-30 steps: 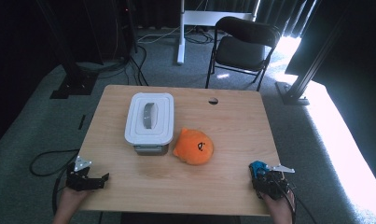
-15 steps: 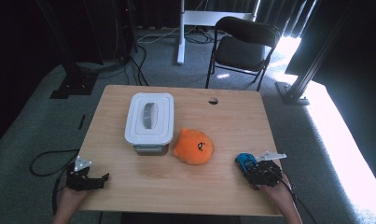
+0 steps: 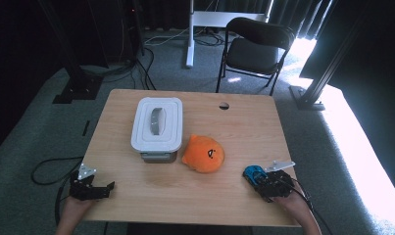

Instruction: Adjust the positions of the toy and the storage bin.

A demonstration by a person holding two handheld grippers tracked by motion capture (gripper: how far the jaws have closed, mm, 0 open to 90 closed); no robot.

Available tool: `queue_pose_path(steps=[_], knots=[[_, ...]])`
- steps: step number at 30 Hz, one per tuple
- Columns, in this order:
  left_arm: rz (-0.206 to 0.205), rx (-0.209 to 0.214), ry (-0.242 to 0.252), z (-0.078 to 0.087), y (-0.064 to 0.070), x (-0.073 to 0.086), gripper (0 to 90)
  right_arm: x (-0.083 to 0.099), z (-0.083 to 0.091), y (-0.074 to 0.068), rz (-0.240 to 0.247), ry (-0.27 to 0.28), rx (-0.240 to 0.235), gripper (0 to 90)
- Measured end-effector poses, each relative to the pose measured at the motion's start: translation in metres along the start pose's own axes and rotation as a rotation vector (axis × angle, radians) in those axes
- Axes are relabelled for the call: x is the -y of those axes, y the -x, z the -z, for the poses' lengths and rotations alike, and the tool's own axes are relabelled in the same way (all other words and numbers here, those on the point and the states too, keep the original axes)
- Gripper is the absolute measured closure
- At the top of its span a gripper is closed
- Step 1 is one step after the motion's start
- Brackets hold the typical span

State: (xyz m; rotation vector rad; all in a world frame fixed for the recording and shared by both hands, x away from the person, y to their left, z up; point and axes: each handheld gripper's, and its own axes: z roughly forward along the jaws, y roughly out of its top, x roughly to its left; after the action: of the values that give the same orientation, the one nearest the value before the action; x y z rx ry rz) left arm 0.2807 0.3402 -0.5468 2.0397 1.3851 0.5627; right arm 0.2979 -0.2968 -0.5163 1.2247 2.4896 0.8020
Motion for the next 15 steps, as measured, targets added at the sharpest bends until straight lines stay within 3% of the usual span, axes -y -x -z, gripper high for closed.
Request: queue_pose_path(steps=[8, 15], knots=[[0.000, 0.000, 0.000, 0.000, 0.000, 0.000, 0.2, 0.015, 0.005, 0.006, 0.013, -0.025, -0.007, 25.1], [0.000, 0.000, 0.000, 0.000, 0.000, 0.000, 0.2, 0.025, 0.003, 0.008, -0.001, -0.004, -0.013, 24.9]])
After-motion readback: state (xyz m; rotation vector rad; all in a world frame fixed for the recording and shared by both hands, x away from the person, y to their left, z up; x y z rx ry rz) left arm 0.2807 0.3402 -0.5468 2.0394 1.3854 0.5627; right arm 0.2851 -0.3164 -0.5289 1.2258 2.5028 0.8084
